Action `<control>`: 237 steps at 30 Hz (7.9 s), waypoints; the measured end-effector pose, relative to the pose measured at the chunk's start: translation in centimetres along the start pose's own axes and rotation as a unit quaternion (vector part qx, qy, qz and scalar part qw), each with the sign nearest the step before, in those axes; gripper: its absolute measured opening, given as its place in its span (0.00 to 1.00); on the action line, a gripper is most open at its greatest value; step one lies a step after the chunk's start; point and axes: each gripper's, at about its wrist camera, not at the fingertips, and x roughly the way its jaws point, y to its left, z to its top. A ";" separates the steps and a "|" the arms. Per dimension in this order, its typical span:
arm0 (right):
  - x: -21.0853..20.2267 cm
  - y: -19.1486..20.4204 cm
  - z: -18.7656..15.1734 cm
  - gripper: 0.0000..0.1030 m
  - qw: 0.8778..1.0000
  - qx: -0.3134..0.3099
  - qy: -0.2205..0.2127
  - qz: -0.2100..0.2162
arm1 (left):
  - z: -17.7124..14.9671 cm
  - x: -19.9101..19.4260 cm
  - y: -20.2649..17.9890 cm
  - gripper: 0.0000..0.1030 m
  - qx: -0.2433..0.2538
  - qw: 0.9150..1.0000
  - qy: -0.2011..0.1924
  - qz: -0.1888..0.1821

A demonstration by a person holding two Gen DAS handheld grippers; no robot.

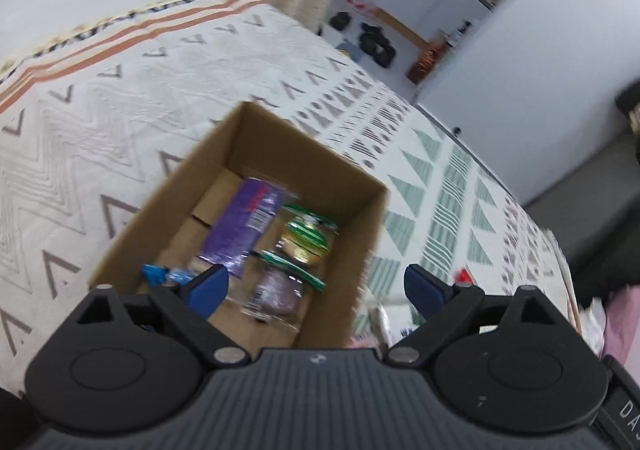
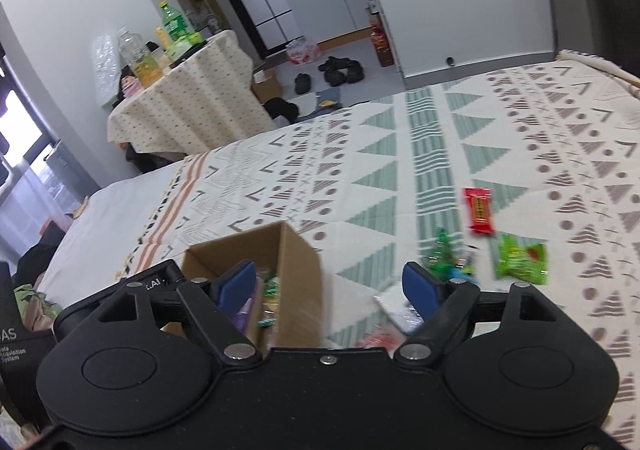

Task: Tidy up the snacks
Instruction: 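Carry purple bar into box with left gripper while right drops biscuit pack in, then grasp orange-wrapped biscuit stick with the right gripper and lift it, then grasp red-orange snack packet with left gripper while right holds the biscuit stick, then carry red packet into box and open left gripper while right lowers biscuit in, then move both open grippers back over the remaining snack pile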

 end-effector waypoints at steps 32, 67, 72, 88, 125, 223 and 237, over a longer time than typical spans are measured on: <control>-6.5 -10.7 -3.8 0.96 0.996 0.055 0.007 -0.072 | -8.4 -0.2 -6.7 1.00 0.145 0.988 0.048 -0.036; 3.1 -15.2 -9.2 0.48 0.982 0.116 0.144 -0.021 | -10.5 6.0 -7.0 0.92 0.150 0.984 -0.023 0.090; 3.4 -14.8 -9.2 0.48 0.984 0.100 0.145 -0.018 | -10.4 7.3 -6.8 0.92 0.140 0.984 -0.024 0.108; 3.8 -14.9 -9.0 0.33 0.987 0.095 0.127 -0.023 | -10.8 8.9 -7.2 0.88 0.097 0.989 -0.030 0.108; 0.7 -13.8 -8.5 0.32 0.993 0.075 0.080 -0.036 | -10.9 5.5 -7.5 0.42 0.101 0.991 -0.020 0.083; -0.9 -5.4 -1.5 0.77 1.000 0.020 0.003 -0.014 | -2.8 -0.7 -1.8 0.94 0.006 0.999 -0.029 0.012; -2.0 -11.7 -2.1 0.82 0.998 0.048 -0.009 -0.025 | -5.9 0.8 -6.1 0.94 0.090 0.996 0.001 0.003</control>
